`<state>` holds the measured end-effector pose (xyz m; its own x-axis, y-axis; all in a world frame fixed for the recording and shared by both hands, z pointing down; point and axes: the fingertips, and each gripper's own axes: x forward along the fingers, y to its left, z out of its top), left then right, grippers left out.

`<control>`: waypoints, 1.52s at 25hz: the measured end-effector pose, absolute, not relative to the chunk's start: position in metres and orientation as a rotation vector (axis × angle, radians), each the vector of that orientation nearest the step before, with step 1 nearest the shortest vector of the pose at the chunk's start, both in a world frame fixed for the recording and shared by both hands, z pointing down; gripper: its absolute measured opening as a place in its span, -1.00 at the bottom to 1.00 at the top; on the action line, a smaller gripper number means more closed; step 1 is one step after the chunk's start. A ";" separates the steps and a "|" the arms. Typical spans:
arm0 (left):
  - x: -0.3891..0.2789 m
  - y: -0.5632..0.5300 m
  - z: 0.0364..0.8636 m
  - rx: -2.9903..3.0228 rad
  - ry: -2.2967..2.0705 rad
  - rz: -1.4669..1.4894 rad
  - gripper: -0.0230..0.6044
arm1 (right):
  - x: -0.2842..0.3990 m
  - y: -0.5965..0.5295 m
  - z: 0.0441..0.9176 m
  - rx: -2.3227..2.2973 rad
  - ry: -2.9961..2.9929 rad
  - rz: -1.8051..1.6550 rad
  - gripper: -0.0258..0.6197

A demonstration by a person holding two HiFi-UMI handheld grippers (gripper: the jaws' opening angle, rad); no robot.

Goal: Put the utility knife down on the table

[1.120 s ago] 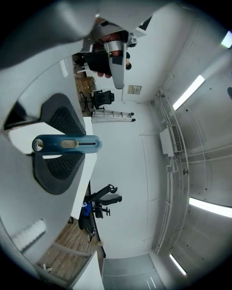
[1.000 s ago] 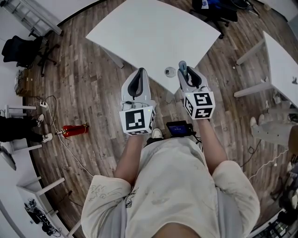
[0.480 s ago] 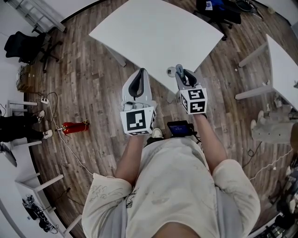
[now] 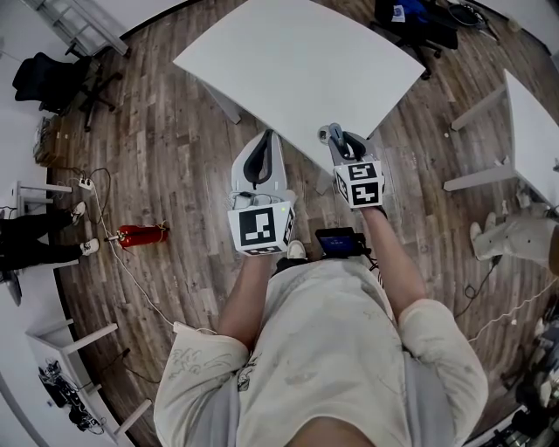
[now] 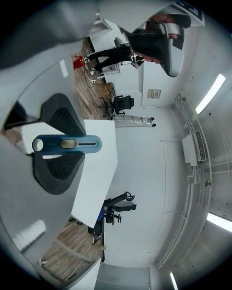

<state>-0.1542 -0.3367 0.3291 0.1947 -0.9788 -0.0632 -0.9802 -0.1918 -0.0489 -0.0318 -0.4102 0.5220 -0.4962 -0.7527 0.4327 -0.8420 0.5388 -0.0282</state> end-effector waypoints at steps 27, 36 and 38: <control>-0.159 -0.324 0.345 -2.337 1.982 -0.012 -0.86 | -0.044 -0.407 0.618 1.137 -2.259 0.387 -0.50; -0.156 -0.325 0.349 -2.338 1.982 -0.023 -0.86 | -0.044 -0.415 0.625 1.141 -2.258 0.375 -0.50; -0.155 -0.325 0.354 -2.338 1.983 -0.023 -0.86 | -0.043 -0.415 0.632 1.140 -2.254 0.383 -0.50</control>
<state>-0.1550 -0.3246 0.3538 0.1642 -0.9857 -0.0374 -0.9846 -0.1614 -0.0676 -0.0433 -0.4153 0.6316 -0.4682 -0.6383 0.6110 -0.8043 0.5942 0.0044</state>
